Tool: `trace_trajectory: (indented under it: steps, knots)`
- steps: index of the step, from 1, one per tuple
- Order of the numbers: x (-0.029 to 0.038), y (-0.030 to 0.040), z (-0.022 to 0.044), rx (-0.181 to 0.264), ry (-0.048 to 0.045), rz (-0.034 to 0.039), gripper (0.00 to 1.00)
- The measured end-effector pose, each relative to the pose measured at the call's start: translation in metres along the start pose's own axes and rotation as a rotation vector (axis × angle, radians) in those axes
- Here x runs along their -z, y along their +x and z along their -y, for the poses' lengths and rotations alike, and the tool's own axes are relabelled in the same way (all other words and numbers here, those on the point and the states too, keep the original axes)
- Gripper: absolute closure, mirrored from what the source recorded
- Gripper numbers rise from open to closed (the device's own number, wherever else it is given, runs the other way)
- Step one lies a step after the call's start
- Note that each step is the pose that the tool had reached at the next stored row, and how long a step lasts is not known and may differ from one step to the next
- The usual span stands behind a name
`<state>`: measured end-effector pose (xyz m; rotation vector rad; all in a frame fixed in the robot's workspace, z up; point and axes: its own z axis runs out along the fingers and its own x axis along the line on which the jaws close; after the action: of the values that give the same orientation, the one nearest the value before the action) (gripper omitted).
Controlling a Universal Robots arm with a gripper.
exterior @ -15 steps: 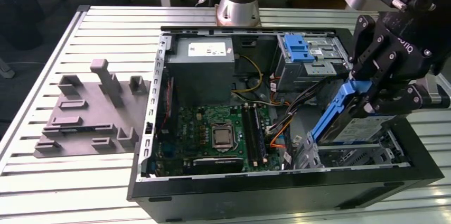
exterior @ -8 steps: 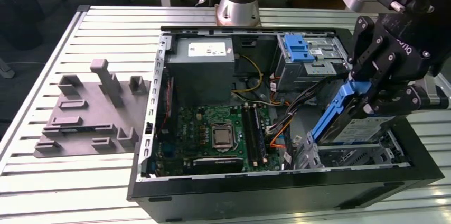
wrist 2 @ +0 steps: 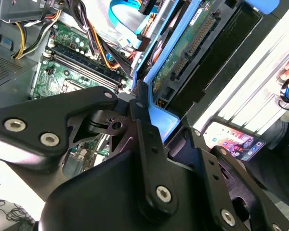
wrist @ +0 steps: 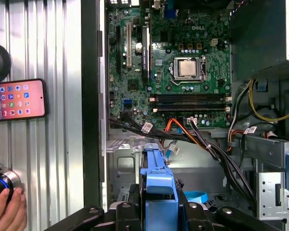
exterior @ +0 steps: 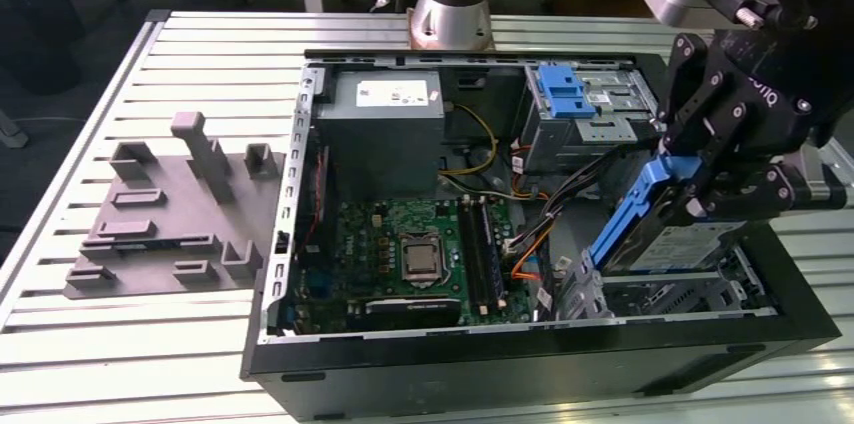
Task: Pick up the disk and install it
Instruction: 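Insert the disk into the insertion slot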
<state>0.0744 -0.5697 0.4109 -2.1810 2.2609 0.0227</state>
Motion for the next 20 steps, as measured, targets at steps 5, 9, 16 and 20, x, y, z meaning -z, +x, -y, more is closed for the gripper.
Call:
trace_trajectory:
  steps: [5, 9, 16, 20]
  knots:
    - [-0.0011, 0.0000, 0.0000, 0.000, 0.0000, -0.0001, 0.64]
    - [-0.0020, 0.0000, 0.0000, 0.000, 0.0000, 0.0000, 0.64]
    - [-0.0039, 0.0000, 0.0000, 0.000, 0.0000, -0.0001, 0.64]
    - [-0.0071, 0.0000, 0.0001, 0.000, 0.0000, 0.0001, 0.64]
